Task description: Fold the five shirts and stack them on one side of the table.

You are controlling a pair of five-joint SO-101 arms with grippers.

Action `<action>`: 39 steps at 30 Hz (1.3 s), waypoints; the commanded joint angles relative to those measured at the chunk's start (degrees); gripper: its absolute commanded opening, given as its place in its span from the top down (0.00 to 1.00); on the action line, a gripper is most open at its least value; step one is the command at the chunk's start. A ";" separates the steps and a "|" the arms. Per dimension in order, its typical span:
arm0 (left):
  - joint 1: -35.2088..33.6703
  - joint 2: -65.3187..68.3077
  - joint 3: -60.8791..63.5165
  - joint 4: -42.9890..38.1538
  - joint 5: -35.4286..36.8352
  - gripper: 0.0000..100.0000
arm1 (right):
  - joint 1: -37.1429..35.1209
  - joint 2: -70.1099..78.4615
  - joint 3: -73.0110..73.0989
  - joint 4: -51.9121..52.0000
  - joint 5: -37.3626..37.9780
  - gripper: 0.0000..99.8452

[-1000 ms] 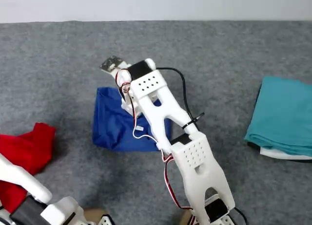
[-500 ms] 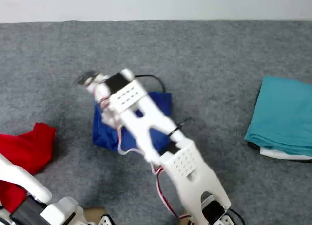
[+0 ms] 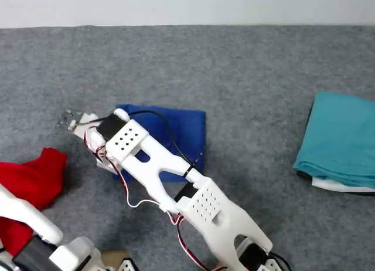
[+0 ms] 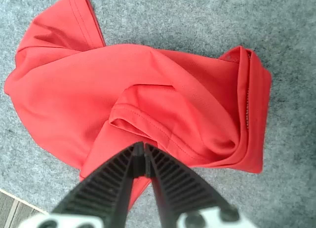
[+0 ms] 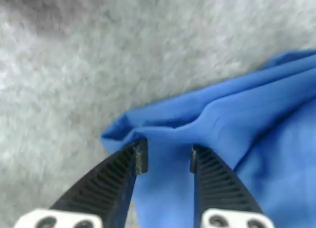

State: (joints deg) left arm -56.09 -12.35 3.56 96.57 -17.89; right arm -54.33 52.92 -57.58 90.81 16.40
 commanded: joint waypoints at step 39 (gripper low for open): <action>0.09 -2.11 -0.13 -0.62 0.09 0.99 | 19.30 10.59 -21.01 11.65 -7.03 0.82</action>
State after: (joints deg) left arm -56.09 -12.35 3.56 96.57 -17.89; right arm -34.90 63.82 -75.69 100.48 9.89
